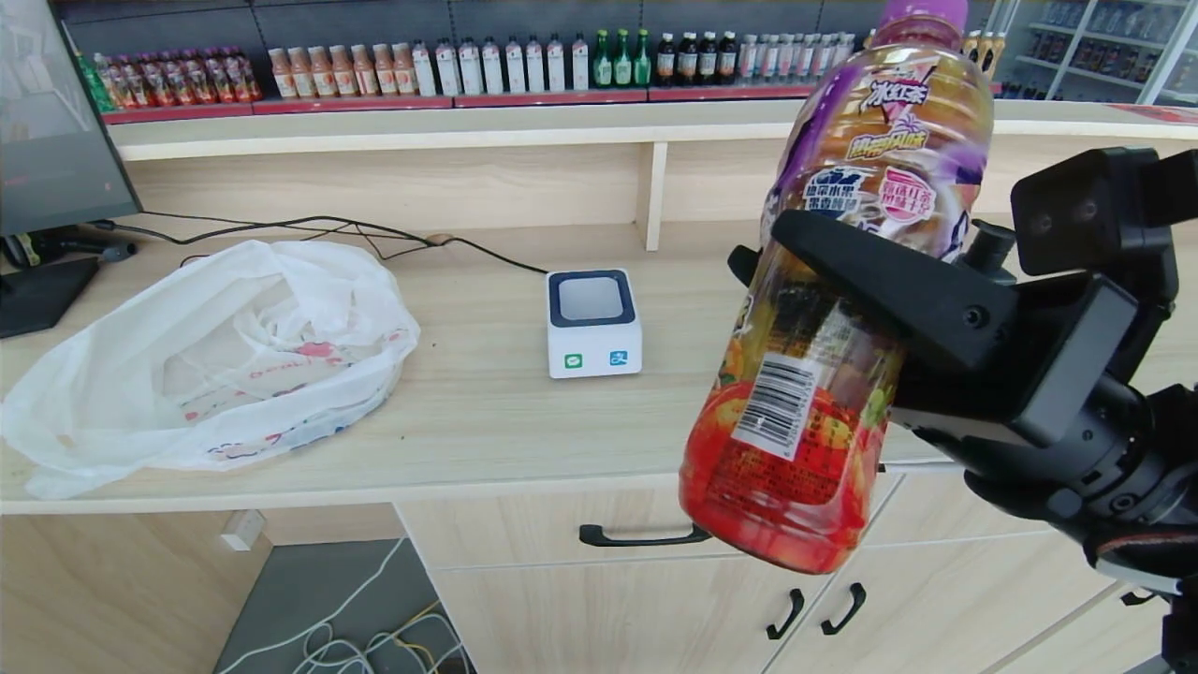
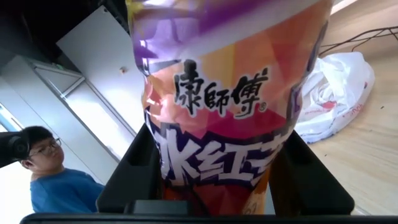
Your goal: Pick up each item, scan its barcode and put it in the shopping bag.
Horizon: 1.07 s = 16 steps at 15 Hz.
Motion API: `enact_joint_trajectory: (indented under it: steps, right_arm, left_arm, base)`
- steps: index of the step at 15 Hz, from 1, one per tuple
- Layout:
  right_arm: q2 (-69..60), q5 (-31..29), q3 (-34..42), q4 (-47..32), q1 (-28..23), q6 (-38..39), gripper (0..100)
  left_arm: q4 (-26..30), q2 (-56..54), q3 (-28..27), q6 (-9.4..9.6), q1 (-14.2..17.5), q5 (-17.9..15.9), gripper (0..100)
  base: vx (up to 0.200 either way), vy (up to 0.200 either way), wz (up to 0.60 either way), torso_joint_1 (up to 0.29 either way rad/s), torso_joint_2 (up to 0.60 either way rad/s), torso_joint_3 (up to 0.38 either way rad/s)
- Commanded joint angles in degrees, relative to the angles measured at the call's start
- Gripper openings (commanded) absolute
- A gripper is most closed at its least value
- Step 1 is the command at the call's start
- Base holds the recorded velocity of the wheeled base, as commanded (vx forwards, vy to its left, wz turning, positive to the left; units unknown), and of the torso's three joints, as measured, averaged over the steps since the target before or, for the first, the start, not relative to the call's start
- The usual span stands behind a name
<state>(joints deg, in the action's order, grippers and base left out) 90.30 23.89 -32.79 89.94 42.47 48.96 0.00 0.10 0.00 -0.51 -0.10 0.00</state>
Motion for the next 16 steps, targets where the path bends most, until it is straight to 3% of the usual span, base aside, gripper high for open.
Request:
enact_joint_trajectory:
  steps: [1, 16]
  right_arm:
    - [-0.4, 0.0, -0.2, 0.1, 0.2, 0.0, 0]
    - [-2.7, 0.0, 1.3, 0.1, 2.1, -2.6, 0]
  left_arm:
    - [0.0, 0.0, 0.0, -0.02, 0.0, 0.0, 100]
    - [0.0, 0.0, 0.0, -0.02, 0.0, 0.0, 100]
  base:
    - [0.0, 0.0, 0.0, 0.0, 0.0, 0.0]
    - [0.0, 0.0, 0.0, 0.0, 0.0, 0.0]
